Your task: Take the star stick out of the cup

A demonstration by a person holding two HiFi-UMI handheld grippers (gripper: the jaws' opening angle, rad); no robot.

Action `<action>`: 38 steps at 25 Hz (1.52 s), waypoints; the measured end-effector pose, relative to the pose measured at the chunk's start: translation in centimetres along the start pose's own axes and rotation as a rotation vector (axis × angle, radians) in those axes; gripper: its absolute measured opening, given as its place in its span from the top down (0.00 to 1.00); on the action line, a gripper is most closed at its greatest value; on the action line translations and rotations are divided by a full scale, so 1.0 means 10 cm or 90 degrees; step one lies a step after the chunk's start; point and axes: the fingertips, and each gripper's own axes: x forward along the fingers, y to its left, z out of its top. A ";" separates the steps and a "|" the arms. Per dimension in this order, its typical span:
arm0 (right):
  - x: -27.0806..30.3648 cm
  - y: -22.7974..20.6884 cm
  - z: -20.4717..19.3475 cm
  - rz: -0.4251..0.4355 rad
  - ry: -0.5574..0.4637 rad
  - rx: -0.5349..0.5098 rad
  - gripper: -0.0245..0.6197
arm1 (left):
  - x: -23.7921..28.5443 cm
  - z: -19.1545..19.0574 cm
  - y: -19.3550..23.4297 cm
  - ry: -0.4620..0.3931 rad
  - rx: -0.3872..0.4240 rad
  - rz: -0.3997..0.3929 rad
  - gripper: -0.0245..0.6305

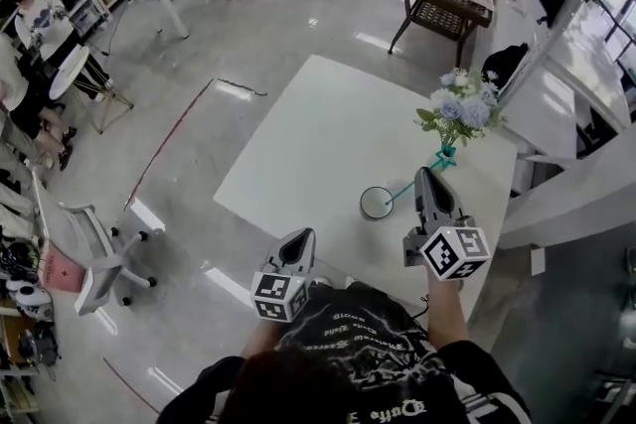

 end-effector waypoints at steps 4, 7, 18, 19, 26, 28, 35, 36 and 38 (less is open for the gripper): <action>-0.17 0.00 0.14 -0.012 -0.018 -0.021 0.95 | 0.07 0.03 -0.13 0.000 0.012 -0.028 0.93; -0.32 -0.04 0.19 -0.028 -0.024 -0.040 0.95 | 0.12 0.04 -0.23 -0.001 0.022 -0.051 0.93; -0.82 -0.23 0.16 -0.103 -0.020 -0.069 0.95 | 0.27 0.08 -0.58 0.012 0.043 -0.131 0.93; -0.86 -0.24 0.14 -0.110 -0.019 -0.070 0.95 | 0.27 0.08 -0.60 0.013 0.045 -0.139 0.93; -1.20 -0.38 -0.05 -0.163 -0.010 -0.055 0.95 | 0.30 0.10 -0.88 0.020 0.064 -0.206 0.93; -1.27 -0.42 -0.12 -0.175 -0.003 -0.054 0.95 | 0.32 0.10 -0.92 0.020 0.069 -0.210 0.93; -1.47 -0.47 -0.43 -0.200 0.036 -0.066 0.95 | 0.35 0.09 -1.10 0.025 0.081 -0.236 0.93; -1.50 -0.47 -0.47 -0.202 0.040 -0.063 0.95 | 0.35 0.08 -1.12 0.025 0.084 -0.240 0.93; -1.53 -0.47 -0.53 -0.208 0.045 -0.059 0.95 | 0.36 0.07 -1.15 0.027 0.090 -0.246 0.93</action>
